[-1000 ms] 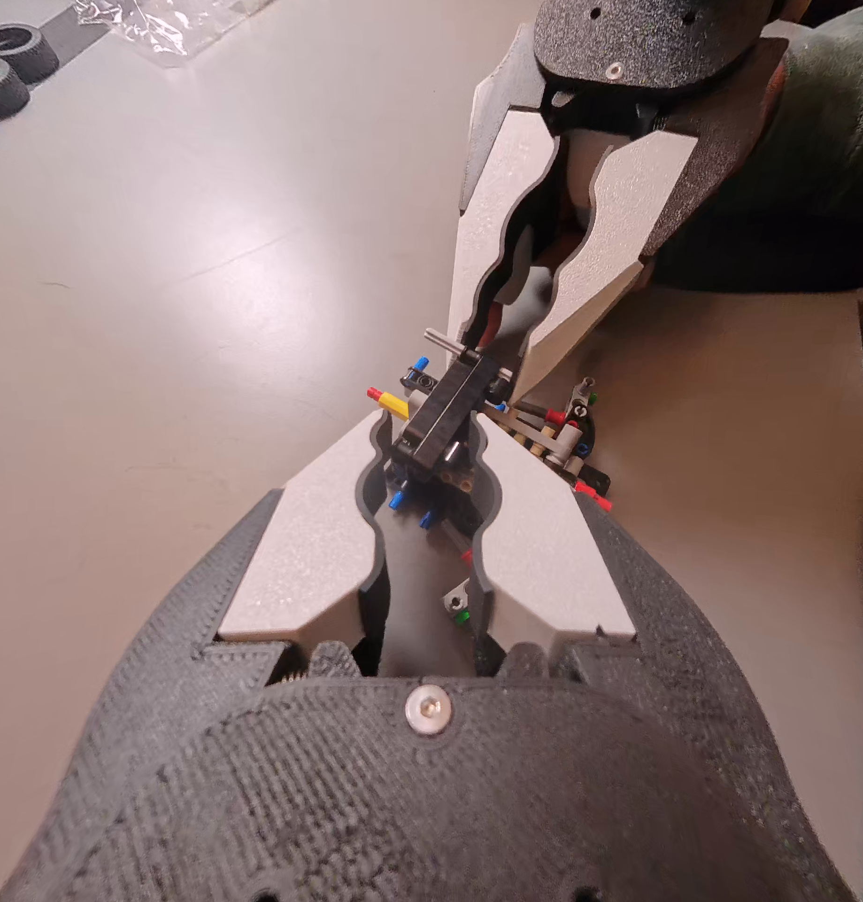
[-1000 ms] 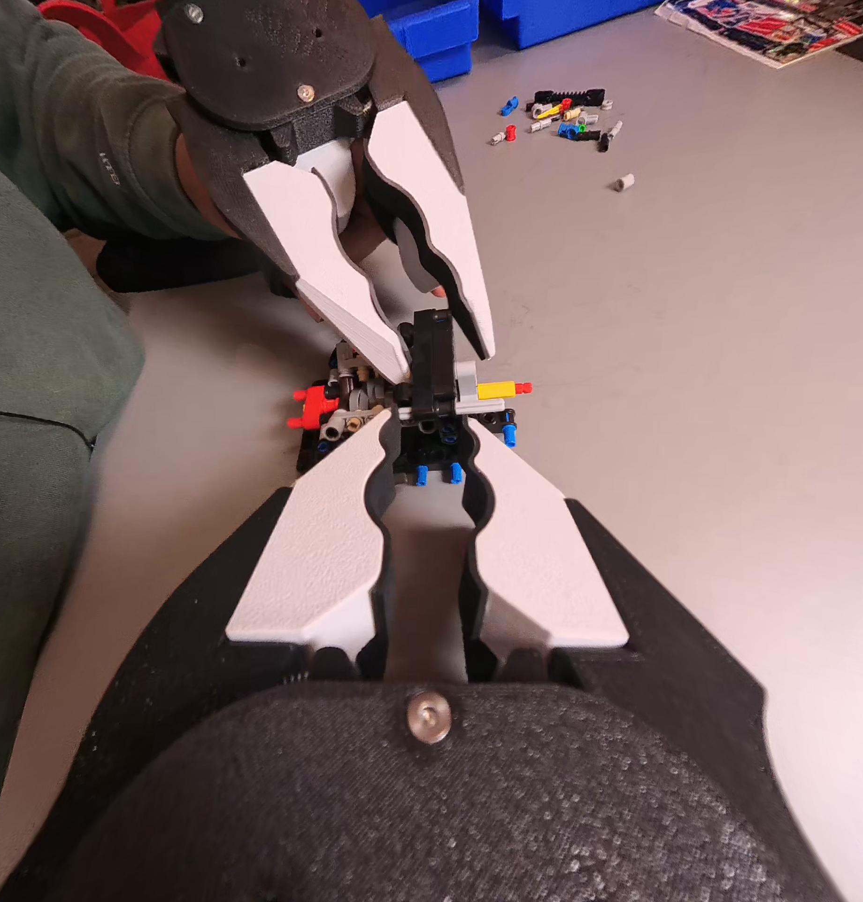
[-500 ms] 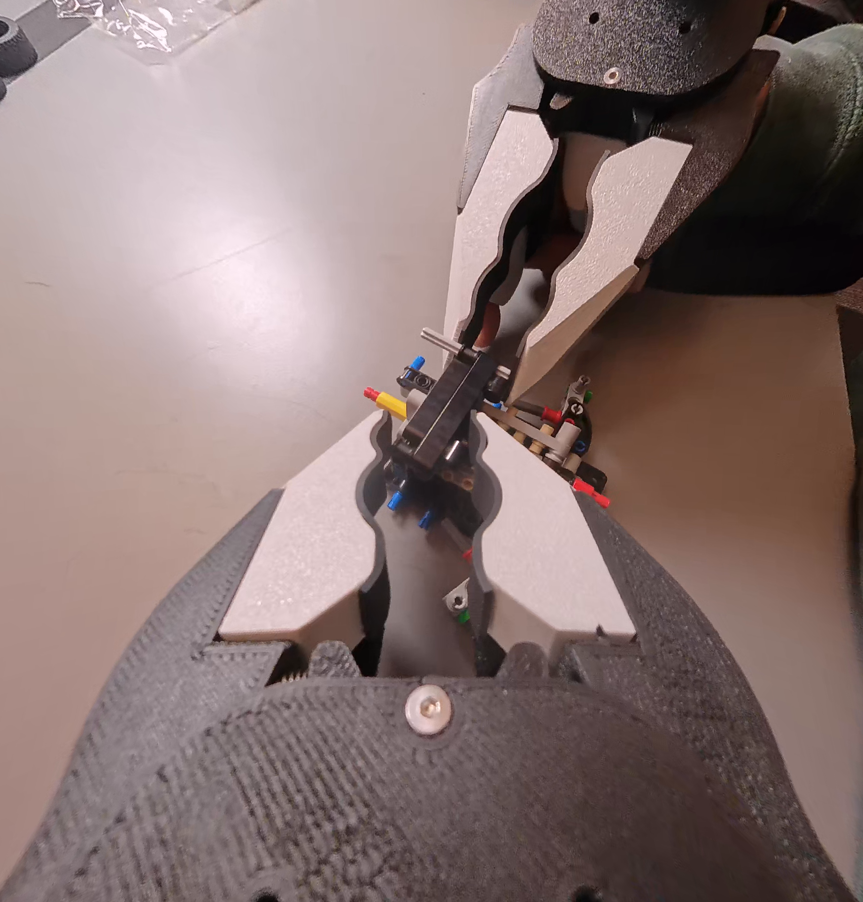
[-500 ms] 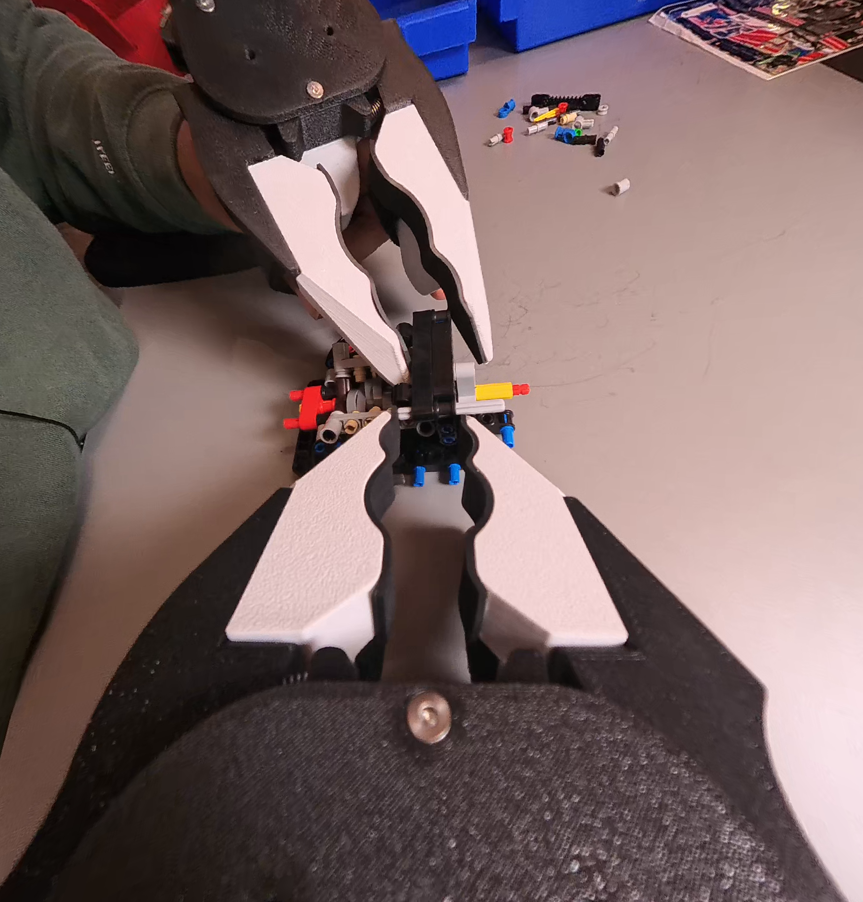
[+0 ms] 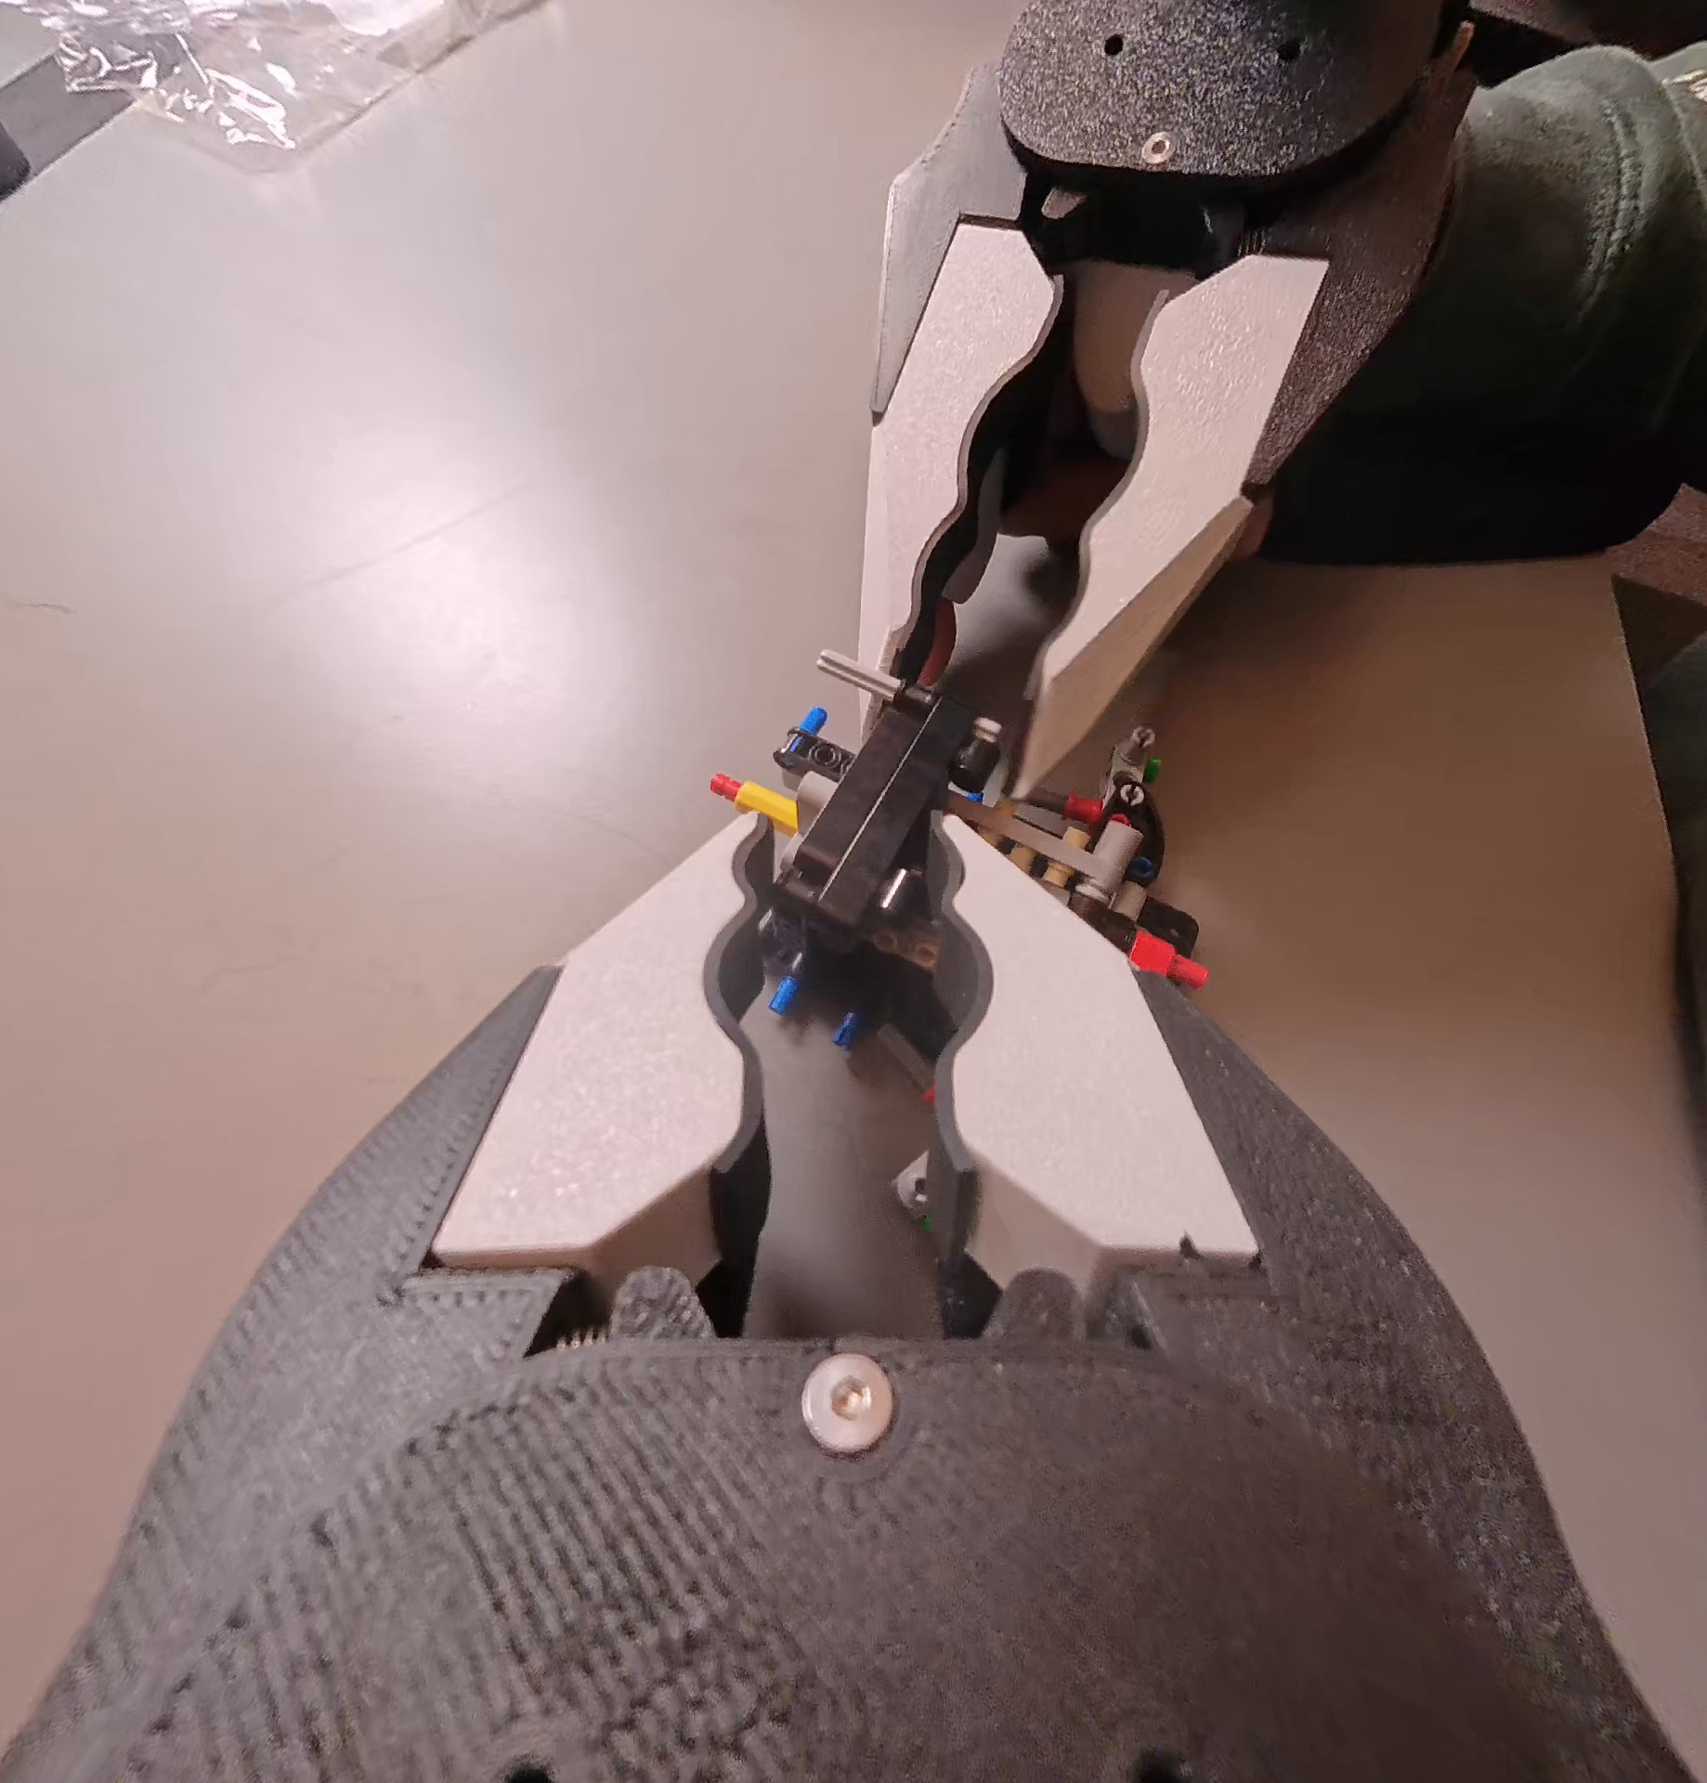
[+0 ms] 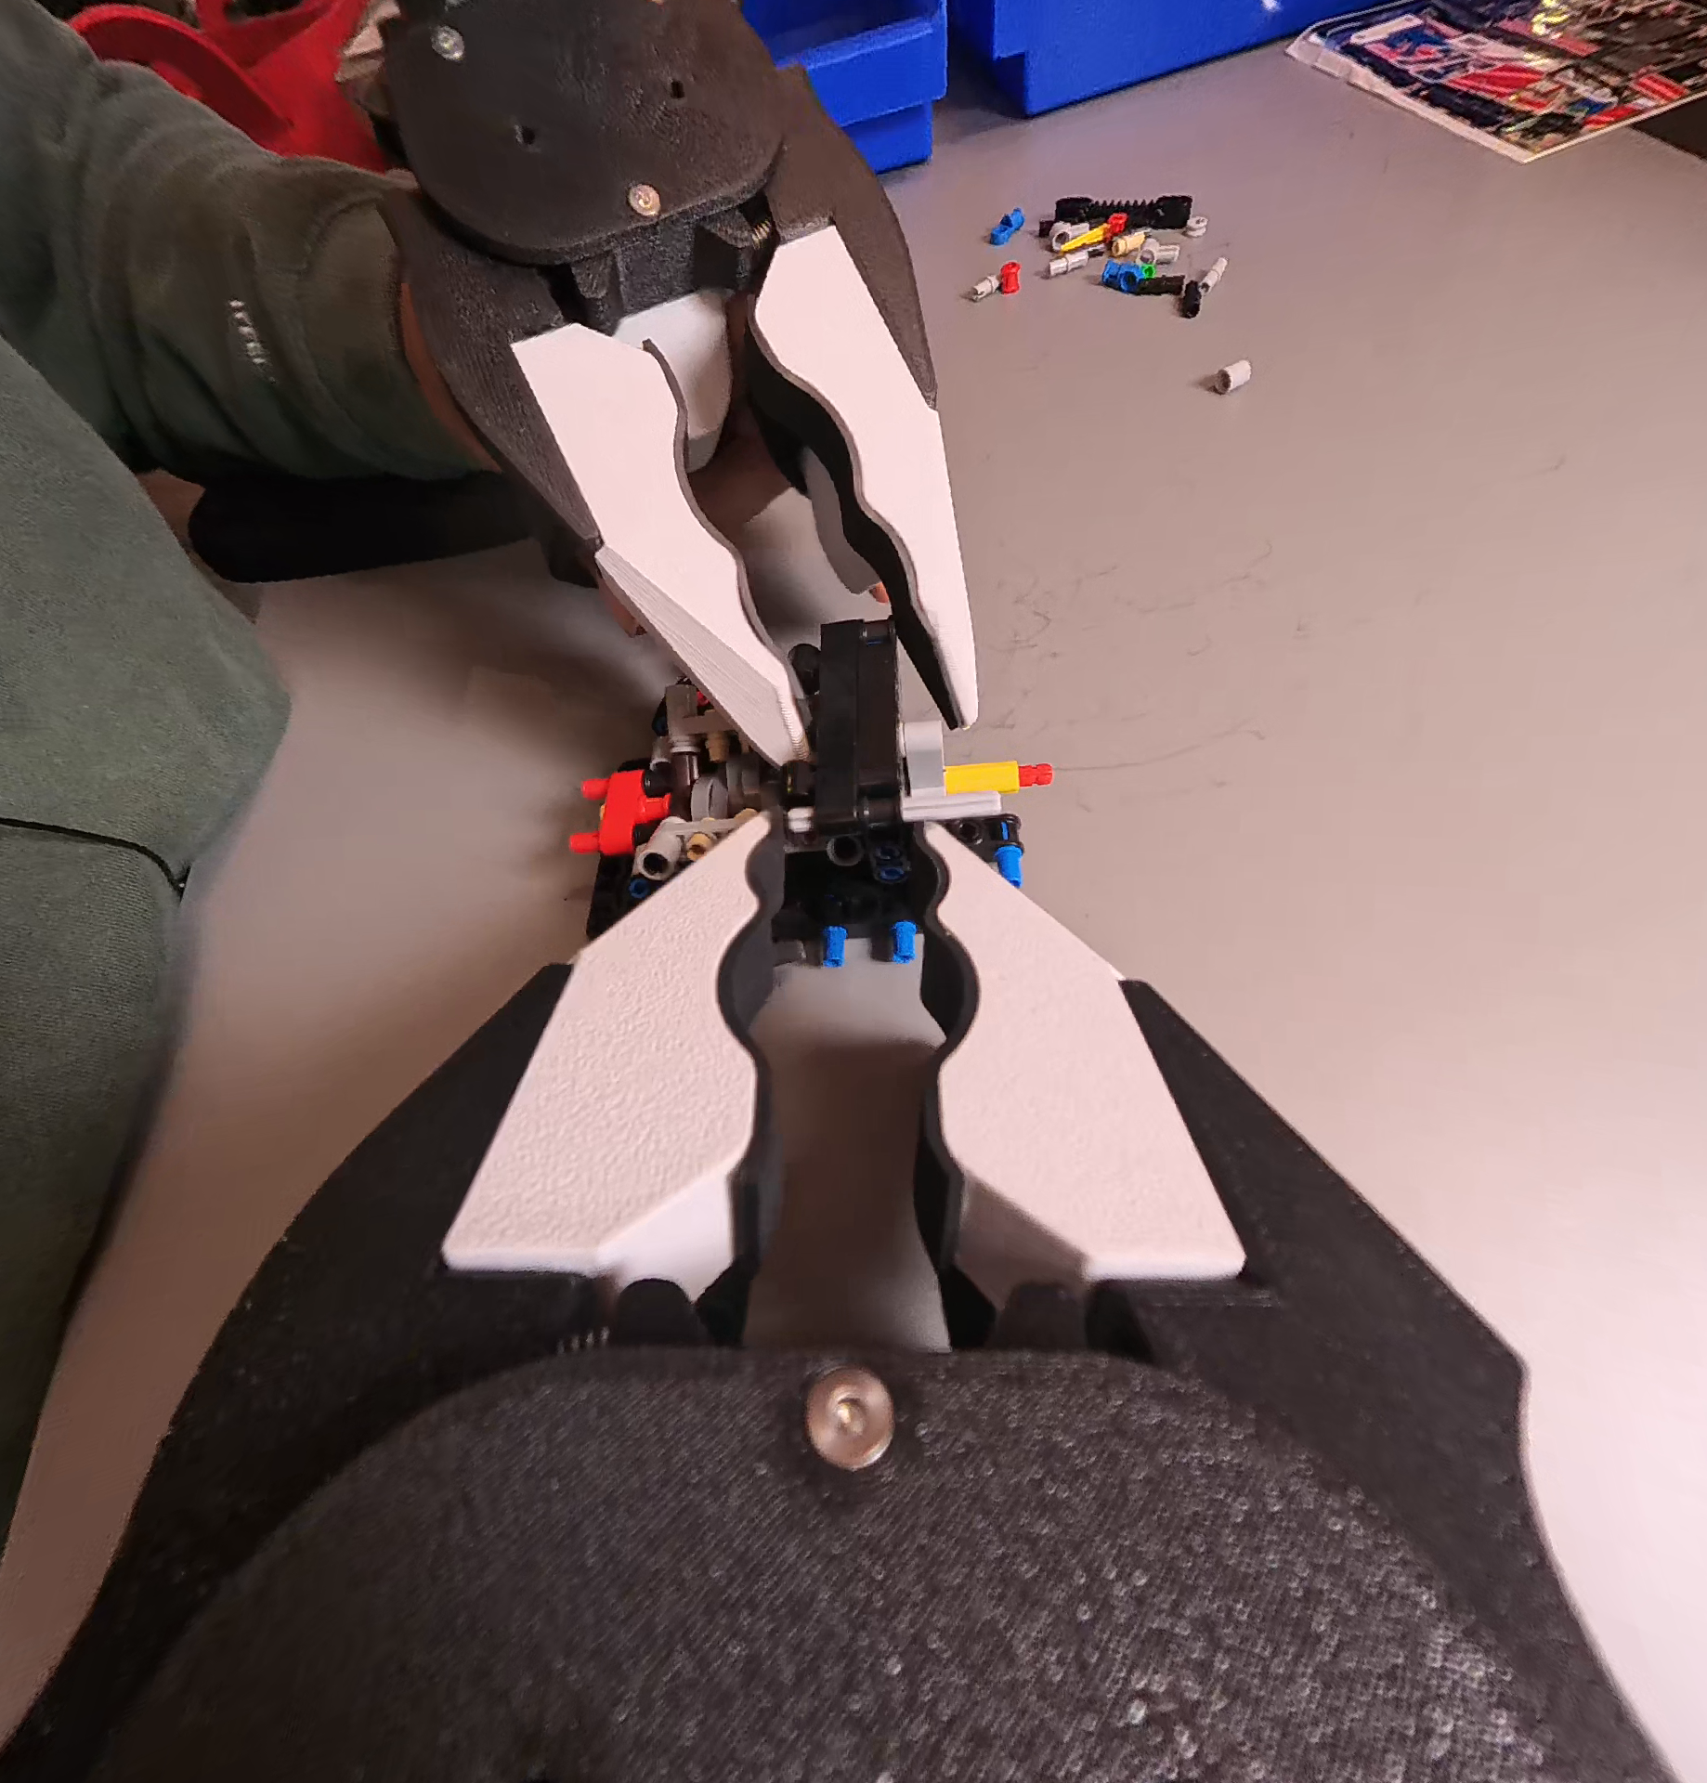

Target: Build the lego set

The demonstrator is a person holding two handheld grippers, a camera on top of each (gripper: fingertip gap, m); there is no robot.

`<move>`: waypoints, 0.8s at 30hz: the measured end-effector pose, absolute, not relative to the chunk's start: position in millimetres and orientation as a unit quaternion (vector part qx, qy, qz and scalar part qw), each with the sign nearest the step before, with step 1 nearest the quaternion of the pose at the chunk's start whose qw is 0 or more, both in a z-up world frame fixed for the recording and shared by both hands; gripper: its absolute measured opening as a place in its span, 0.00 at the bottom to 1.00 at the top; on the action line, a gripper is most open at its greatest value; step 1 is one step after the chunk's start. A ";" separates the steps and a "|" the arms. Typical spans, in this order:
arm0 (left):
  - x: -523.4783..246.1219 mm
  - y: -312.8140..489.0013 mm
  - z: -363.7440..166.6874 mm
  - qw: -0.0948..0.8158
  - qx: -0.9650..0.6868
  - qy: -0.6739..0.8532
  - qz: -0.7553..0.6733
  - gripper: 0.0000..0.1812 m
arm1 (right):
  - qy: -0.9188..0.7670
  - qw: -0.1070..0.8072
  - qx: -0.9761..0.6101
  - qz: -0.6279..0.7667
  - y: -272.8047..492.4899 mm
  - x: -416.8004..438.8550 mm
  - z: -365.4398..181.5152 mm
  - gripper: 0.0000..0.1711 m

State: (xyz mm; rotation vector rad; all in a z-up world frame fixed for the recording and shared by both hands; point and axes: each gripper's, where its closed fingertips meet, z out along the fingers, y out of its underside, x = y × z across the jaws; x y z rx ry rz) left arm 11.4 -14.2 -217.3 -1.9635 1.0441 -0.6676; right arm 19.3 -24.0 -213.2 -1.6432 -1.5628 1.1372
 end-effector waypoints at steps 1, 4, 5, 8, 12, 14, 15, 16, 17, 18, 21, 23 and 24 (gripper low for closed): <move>11.5 -14.2 -217.3 0.400 -0.771 0.418 -0.264 0.16 | -0.589 0.294 -0.616 0.433 -26.1 19.4 -212.8 0.18; 12.0 -15.5 -216.9 0.403 -0.758 0.438 -0.269 0.16 | -0.584 0.296 -0.615 0.439 -26.5 20.2 -210.6 0.23; 11.9 -15.7 -216.7 0.406 -0.752 0.444 -0.268 0.16 | -0.581 0.298 -0.615 0.441 -25.8 20.6 -209.5 0.23; 10.9 -14.6 -215.9 0.414 -0.742 0.457 -0.264 0.20 | -0.572 0.304 -0.615 0.449 -23.4 22.6 -205.2 0.23; 3.0 -9.4 -204.6 0.424 -0.737 0.438 -0.290 0.30 | -0.554 0.320 -0.621 0.452 -14.3 26.6 -198.8 0.23; -5.0 -4.7 -193.0 0.433 -0.737 0.413 -0.312 0.31 | -0.542 0.331 -0.627 0.450 -8.1 28.5 -197.3 0.24; -9.7 -2.7 -188.3 0.435 -0.740 0.402 -0.319 0.31 | -0.537 0.337 -0.630 0.448 -5.0 29.1 -196.9 0.24; -13.4 -2.0 -185.5 0.432 -0.744 0.395 -0.321 0.32 | -0.534 0.343 -0.632 0.445 -2.3 29.4 -196.9 0.26; -15.8 -3.4 -184.9 0.425 -0.750 0.394 -0.320 0.34 | -0.532 0.349 -0.633 0.441 0.1 29.3 -197.2 0.27; -16.2 -7.2 -186.0 0.414 -0.755 0.398 -0.317 0.37 | -0.533 0.355 -0.632 0.436 1.5 28.7 -197.8 0.28; -7.5 -29.3 -195.4 0.369 -0.763 0.424 -0.319 0.46 | -0.539 0.363 -0.624 0.434 0.6 22.5 -196.3 0.32; -0.6 -44.4 -207.7 0.338 -0.765 0.450 -0.313 0.52 | -0.549 0.368 -0.620 0.424 0.4 16.4 -197.3 0.34; 1.6 -49.8 -215.0 0.326 -0.765 0.464 -0.306 0.54 | -0.554 0.371 -0.619 0.415 1.0 13.6 -198.8 0.34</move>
